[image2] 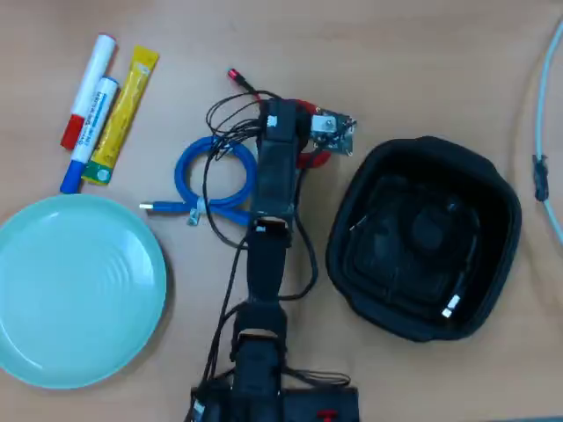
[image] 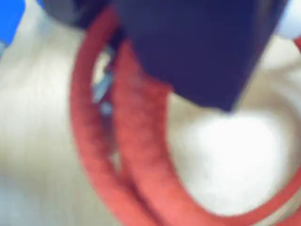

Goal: Put a black charging cable in a black bowl and put a red charging cable in a green bowl

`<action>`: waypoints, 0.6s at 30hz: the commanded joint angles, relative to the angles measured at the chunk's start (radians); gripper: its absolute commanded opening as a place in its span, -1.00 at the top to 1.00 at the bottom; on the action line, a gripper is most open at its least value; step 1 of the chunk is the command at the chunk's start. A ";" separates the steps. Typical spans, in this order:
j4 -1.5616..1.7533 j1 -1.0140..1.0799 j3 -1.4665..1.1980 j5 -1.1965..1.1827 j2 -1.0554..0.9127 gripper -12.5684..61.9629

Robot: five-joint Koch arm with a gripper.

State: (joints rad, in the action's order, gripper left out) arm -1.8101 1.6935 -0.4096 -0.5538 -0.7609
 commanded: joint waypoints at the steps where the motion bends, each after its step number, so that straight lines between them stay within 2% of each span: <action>1: -0.080 0.000 0.049 0.020 -0.153 0.84; 18: -0.081 -0.046 0.052 0.060 -0.399 0.84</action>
State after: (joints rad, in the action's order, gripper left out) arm -1.8346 1.6674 -0.4111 -0.5384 -1.0186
